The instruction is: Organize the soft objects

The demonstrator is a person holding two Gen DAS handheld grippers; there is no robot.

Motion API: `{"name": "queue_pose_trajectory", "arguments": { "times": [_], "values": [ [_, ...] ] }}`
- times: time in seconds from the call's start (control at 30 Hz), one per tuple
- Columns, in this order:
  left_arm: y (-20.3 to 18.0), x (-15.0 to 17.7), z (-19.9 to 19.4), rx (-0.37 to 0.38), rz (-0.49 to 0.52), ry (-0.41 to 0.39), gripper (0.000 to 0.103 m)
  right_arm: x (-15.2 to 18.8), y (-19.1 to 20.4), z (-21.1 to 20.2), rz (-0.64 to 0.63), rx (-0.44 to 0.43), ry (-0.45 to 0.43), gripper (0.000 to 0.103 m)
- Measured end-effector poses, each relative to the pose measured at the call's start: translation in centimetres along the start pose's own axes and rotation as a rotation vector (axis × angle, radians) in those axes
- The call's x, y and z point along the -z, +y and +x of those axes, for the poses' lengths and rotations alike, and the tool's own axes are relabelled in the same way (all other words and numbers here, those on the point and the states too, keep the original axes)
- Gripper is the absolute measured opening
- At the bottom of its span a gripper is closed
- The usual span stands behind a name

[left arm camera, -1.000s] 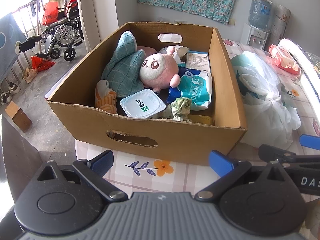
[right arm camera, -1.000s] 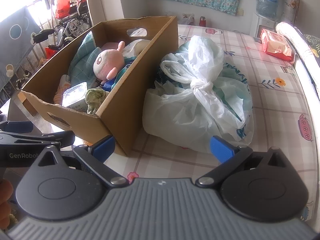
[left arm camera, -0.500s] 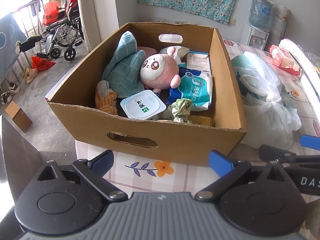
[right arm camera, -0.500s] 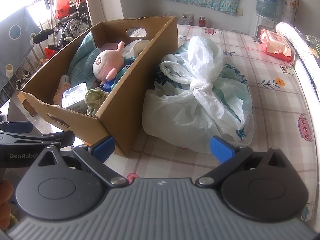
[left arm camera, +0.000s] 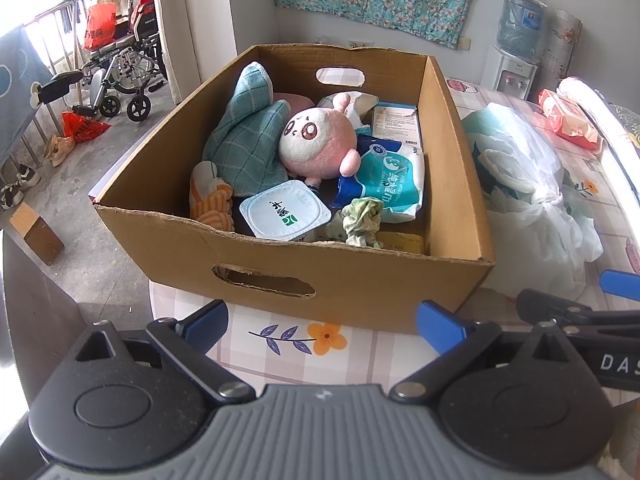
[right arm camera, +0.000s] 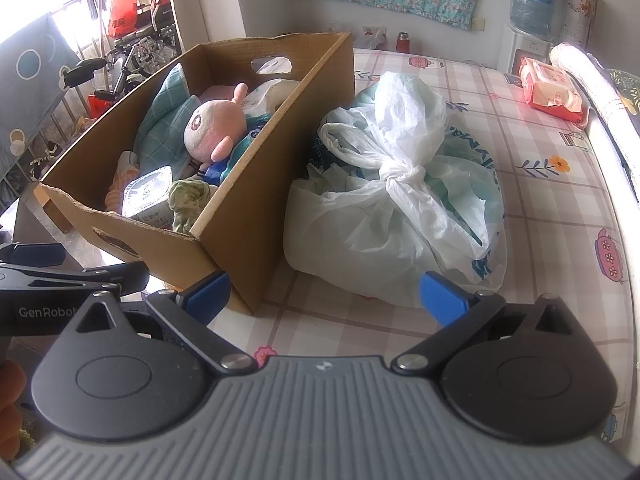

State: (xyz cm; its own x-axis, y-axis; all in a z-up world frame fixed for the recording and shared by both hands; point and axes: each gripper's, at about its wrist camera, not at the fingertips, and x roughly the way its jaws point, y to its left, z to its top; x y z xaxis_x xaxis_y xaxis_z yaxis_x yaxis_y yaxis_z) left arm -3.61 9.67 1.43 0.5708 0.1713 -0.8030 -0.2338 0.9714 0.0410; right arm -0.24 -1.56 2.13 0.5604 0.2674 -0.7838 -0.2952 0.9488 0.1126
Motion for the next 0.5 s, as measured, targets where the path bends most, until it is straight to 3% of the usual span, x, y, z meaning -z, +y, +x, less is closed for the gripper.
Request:
{"name": "queue_pose_trajectory", "arguments": {
  "times": [0.5],
  "values": [
    [-0.04, -0.04, 0.02, -0.001, 0.0, 0.001, 0.101, 0.04, 0.0, 0.04, 0.003, 0.001, 0.004, 0.102]
  ]
}}
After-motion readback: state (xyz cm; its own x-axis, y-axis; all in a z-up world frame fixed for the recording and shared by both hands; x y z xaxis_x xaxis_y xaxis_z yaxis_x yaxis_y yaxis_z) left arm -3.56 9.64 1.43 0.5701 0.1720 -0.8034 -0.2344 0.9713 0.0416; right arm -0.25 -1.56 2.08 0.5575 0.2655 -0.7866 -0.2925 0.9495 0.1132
